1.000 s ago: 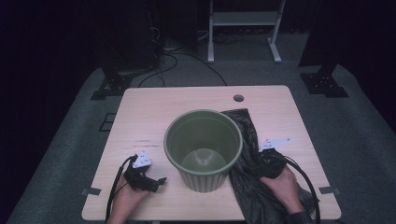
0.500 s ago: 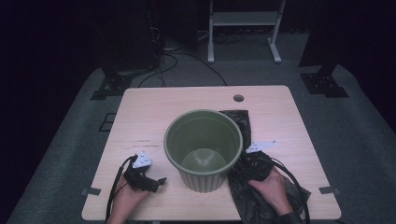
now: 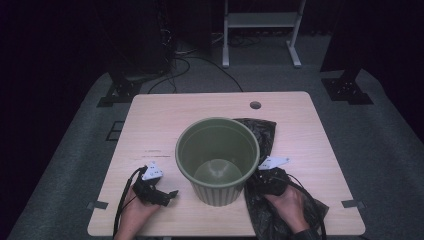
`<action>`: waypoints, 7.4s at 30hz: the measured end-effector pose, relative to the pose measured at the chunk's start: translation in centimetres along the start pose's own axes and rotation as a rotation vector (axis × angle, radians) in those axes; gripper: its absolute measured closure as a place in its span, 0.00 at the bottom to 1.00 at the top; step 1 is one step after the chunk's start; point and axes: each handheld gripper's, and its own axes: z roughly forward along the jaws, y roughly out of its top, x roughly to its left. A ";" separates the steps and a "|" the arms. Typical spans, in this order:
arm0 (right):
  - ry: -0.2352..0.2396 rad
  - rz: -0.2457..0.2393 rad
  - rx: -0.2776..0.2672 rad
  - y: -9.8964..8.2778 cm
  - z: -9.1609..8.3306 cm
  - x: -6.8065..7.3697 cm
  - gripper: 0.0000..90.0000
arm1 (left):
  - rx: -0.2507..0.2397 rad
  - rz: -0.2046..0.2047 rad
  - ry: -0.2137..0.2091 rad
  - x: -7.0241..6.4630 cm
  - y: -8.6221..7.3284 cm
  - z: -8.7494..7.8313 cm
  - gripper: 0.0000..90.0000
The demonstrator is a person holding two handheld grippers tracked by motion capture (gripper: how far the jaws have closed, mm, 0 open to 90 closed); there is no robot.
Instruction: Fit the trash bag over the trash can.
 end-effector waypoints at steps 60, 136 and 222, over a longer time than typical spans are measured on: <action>0.505 -0.217 -0.284 5.7 -15.0 0.9 0.98 | 0.001 0.002 0.000 0.0 0.0 0.0 0.00; 0.607 -0.414 -0.376 30.8 -8.3 7.5 0.97 | -0.001 0.006 -0.008 0.1 0.0 0.0 0.00; 0.204 -0.084 -0.277 13.6 -12.8 -7.4 1.00 | -0.003 0.007 -0.013 0.1 0.0 -0.1 0.00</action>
